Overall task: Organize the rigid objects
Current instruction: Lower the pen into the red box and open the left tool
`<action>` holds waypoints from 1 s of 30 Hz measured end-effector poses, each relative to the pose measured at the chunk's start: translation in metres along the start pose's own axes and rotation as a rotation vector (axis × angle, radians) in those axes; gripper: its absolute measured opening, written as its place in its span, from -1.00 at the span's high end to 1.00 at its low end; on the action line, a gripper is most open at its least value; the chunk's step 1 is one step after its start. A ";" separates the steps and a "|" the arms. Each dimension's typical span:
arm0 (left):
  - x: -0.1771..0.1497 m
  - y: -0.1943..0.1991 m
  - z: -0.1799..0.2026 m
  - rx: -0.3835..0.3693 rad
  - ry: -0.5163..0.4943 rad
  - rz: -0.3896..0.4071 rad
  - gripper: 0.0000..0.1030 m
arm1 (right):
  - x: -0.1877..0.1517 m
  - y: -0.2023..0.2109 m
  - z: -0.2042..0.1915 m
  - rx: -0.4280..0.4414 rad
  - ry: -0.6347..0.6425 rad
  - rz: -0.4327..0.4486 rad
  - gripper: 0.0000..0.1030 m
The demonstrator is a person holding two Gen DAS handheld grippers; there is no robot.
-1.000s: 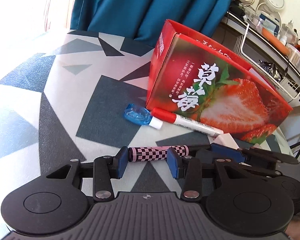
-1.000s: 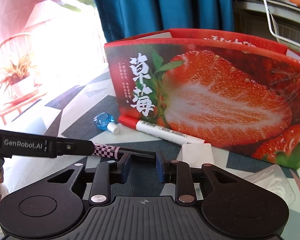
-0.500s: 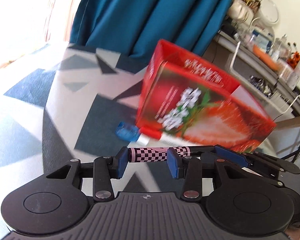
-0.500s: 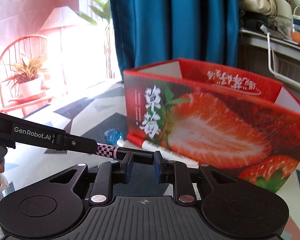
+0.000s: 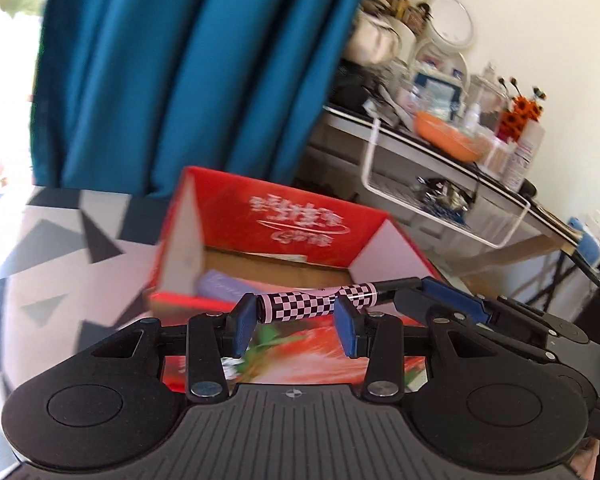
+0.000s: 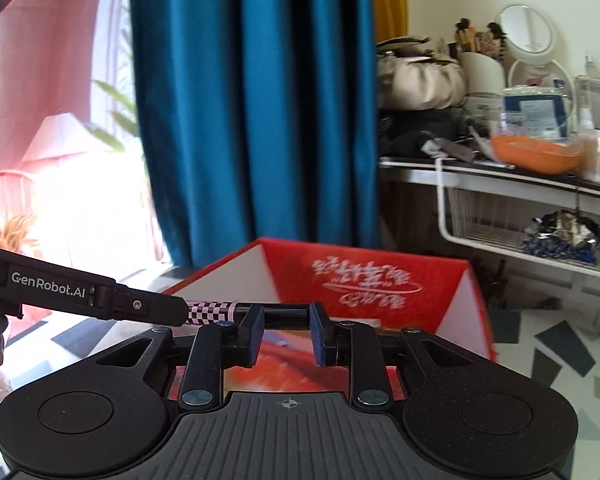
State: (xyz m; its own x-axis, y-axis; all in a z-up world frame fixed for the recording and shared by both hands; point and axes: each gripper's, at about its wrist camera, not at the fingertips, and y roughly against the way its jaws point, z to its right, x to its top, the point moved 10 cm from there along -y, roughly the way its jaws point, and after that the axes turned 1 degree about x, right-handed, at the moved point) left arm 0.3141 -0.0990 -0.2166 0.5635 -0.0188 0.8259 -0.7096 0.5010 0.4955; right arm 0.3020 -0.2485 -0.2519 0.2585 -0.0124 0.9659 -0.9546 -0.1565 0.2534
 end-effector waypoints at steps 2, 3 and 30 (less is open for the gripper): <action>0.003 -0.015 0.007 -0.024 0.003 -0.018 0.14 | -0.001 -0.003 0.016 -0.025 -0.018 -0.006 0.55; 0.004 -0.023 0.010 -0.035 0.012 -0.030 0.14 | -0.002 -0.005 0.022 -0.038 -0.025 -0.011 0.55; -0.003 -0.090 0.048 -0.127 -0.003 -0.149 -0.08 | -0.035 -0.005 0.084 -0.133 -0.112 -0.053 0.32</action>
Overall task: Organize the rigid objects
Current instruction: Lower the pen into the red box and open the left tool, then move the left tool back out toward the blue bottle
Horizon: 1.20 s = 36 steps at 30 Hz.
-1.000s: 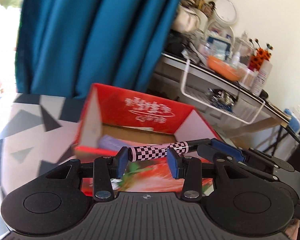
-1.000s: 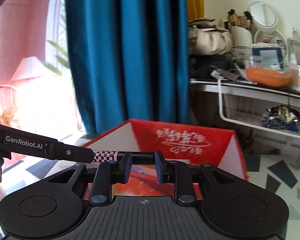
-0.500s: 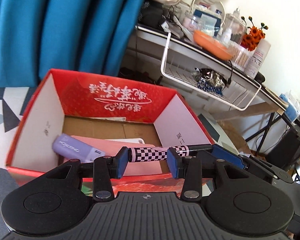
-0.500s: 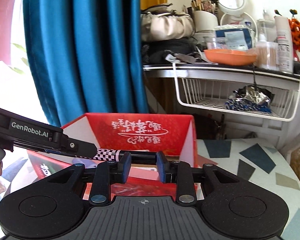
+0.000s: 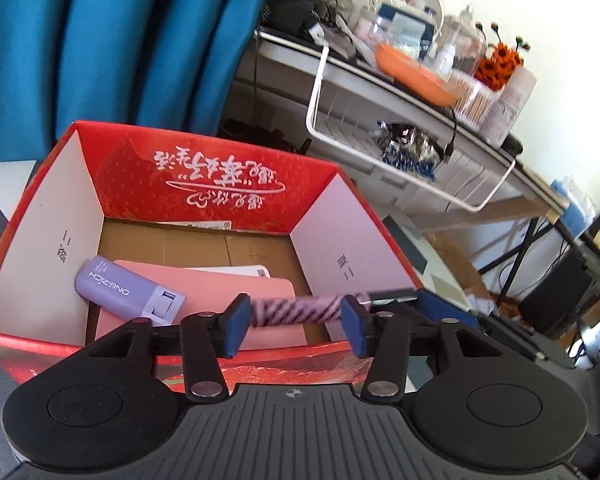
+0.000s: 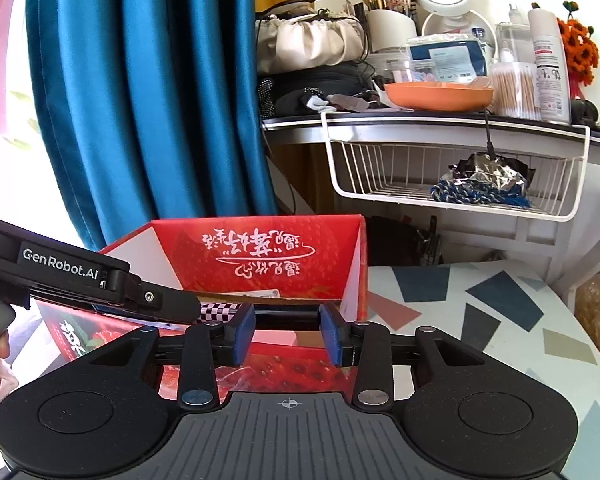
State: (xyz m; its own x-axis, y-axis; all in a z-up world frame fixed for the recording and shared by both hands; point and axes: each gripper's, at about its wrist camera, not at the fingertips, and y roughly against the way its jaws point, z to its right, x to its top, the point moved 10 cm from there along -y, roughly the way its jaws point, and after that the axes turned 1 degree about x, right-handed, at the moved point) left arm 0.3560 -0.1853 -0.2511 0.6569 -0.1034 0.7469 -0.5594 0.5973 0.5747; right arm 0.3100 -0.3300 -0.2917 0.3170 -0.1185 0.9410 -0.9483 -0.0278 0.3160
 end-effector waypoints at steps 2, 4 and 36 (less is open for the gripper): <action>0.001 0.006 -0.002 0.002 -0.004 0.016 -0.12 | -0.001 0.001 -0.002 -0.002 0.005 0.003 0.25; 0.003 0.012 -0.003 0.010 -0.017 0.031 -0.12 | -0.001 0.002 -0.004 -0.002 0.006 0.006 0.14; -0.106 0.140 -0.136 0.280 0.088 0.064 -0.41 | -0.101 -0.015 -0.112 0.148 0.189 -0.274 -0.10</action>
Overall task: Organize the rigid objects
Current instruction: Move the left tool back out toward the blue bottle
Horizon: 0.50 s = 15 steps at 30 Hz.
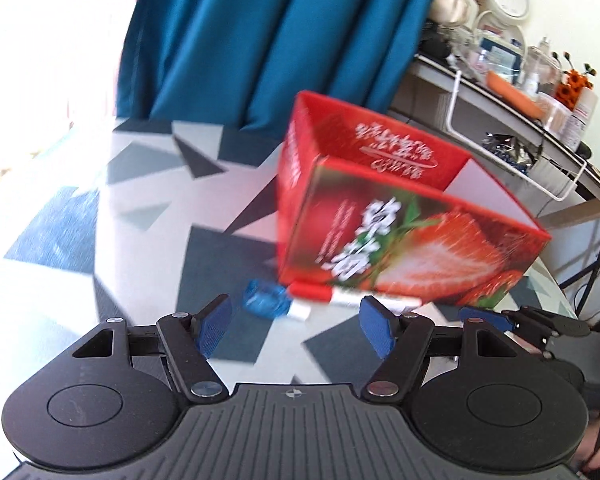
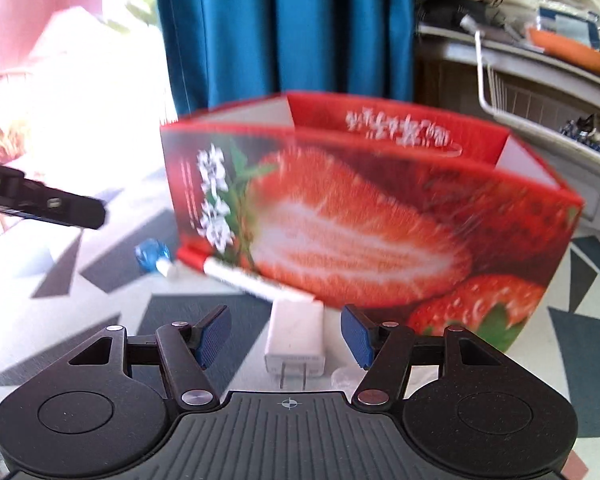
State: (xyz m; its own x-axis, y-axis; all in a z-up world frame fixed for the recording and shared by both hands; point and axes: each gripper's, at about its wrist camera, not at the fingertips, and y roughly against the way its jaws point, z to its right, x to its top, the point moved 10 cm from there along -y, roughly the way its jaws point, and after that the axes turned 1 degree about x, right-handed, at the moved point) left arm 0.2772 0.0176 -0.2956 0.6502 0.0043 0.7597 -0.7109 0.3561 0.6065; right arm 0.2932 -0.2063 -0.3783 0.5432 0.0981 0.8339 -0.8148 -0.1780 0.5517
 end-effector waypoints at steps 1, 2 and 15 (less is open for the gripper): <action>-0.003 0.001 -0.004 0.002 0.008 -0.003 -0.41 | -0.001 -0.003 0.001 -0.007 -0.007 -0.013 -0.09; -0.004 -0.001 -0.007 0.004 0.014 -0.007 -0.41 | -0.002 -0.005 0.002 -0.012 -0.013 -0.024 -0.07; -0.006 -0.024 -0.019 0.018 0.064 -0.041 -0.41 | -0.008 -0.011 0.000 -0.007 -0.003 -0.060 0.00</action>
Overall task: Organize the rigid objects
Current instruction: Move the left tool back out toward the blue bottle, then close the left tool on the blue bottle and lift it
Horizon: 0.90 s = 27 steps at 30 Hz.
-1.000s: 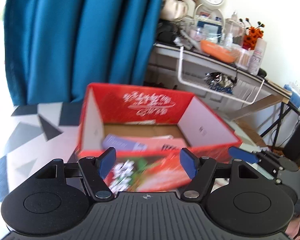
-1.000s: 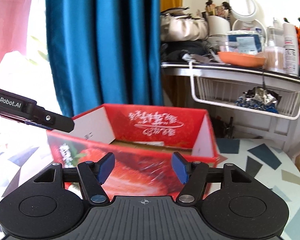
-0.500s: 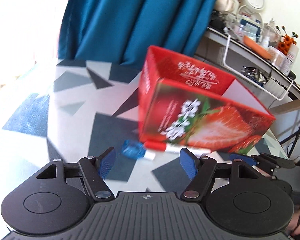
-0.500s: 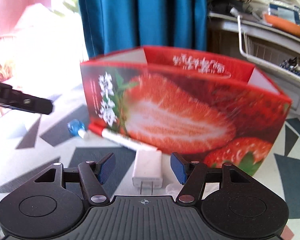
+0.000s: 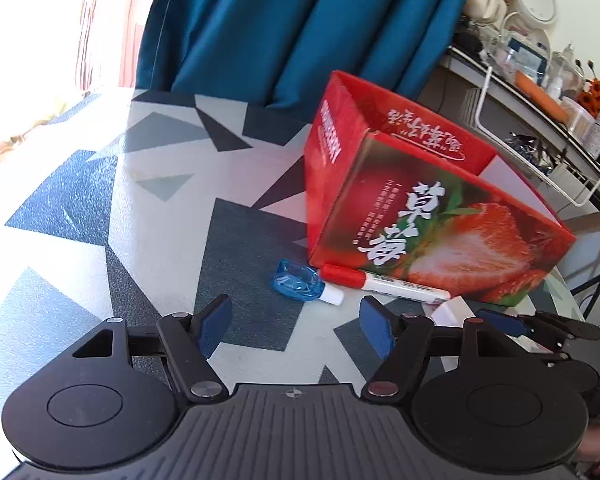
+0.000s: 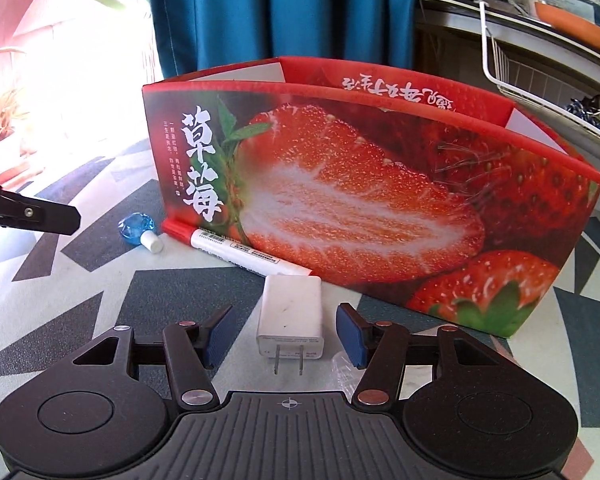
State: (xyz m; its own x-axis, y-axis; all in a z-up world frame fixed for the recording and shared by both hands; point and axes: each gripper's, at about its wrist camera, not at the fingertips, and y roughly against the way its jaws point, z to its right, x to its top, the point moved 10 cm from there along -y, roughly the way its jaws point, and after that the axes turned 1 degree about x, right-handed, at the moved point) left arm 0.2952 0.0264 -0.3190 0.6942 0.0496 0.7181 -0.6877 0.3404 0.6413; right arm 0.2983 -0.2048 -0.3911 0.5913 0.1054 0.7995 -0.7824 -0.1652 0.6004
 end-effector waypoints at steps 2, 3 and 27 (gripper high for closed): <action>0.003 -0.007 -0.001 -0.005 0.022 -0.010 -0.40 | 0.001 -0.003 0.000 0.005 0.001 -0.002 0.07; 0.005 -0.011 0.000 -0.008 0.028 -0.015 -0.40 | 0.001 -0.004 -0.001 0.007 0.002 -0.003 0.11; 0.012 -0.063 0.014 0.164 -0.051 -0.037 -0.35 | -0.008 -0.008 -0.028 0.069 0.142 0.051 0.37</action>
State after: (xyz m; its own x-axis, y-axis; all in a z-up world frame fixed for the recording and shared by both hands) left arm 0.3442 -0.0078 -0.3468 0.7110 -0.0088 0.7031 -0.6901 0.1829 0.7002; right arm 0.2948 -0.1771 -0.4015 0.5134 0.2317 0.8262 -0.7926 -0.2409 0.5601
